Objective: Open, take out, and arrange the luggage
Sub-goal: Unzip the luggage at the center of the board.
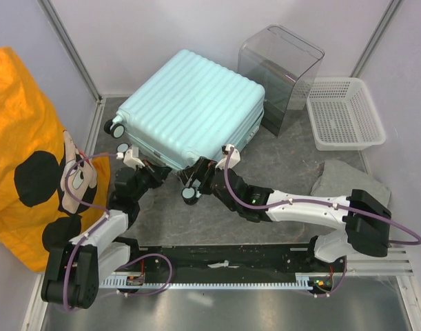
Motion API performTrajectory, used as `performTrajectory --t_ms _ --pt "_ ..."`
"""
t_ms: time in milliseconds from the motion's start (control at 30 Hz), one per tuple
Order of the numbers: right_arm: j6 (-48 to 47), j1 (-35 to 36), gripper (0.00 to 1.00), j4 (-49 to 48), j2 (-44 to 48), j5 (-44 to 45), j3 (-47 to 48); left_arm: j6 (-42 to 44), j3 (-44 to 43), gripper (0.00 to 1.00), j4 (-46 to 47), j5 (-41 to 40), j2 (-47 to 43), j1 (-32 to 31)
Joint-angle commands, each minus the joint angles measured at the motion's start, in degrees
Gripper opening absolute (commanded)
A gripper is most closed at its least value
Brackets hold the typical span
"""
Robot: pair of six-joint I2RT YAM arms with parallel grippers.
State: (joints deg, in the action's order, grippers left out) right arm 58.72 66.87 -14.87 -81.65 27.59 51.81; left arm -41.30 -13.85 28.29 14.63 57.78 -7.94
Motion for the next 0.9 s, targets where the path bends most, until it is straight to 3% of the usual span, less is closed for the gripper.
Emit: performTrajectory --t_ms 0,300,400,500,600,633,700,733,767,867 --pt "6.5 0.4 0.98 4.0 -4.0 4.4 5.9 -1.5 0.8 0.02 2.6 -5.7 1.5 1.9" --pt "12.6 0.5 0.97 11.6 -9.5 9.4 12.5 -1.9 0.9 0.01 4.3 -5.3 3.0 1.8" --pt "12.3 0.4 0.86 11.8 -11.2 9.0 13.8 -1.9 0.9 0.01 4.8 -6.0 3.1 1.8" --pt "11.2 0.1 0.73 10.9 -12.2 7.6 13.8 -2.0 0.8 0.02 4.9 -7.2 3.3 1.8" --pt "11.2 -0.2 0.51 10.0 -11.8 7.5 12.0 -2.3 0.4 0.02 4.9 -8.2 3.6 1.9" --pt "11.2 -0.6 0.38 9.3 -11.3 7.0 10.2 -2.3 0.2 0.02 4.9 -8.9 3.7 2.0" --pt "10.6 -0.8 0.22 7.2 -9.1 6.8 8.2 -2.9 0.1 0.01 4.8 -9.8 3.8 2.7" --pt "9.3 -1.0 0.06 6.6 -8.1 7.5 6.4 -3.2 0.1 0.02 4.9 -10.5 3.8 3.2" --pt "8.6 -0.9 0.00 6.4 -6.1 8.1 5.5 -3.7 0.2 0.02 4.9 -10.5 3.8 4.8" --pt "5.3 -1.0 0.00 5.3 -1.5 10.7 2.2 -4.1 0.2 0.02 4.6 -10.5 3.5 7.8"
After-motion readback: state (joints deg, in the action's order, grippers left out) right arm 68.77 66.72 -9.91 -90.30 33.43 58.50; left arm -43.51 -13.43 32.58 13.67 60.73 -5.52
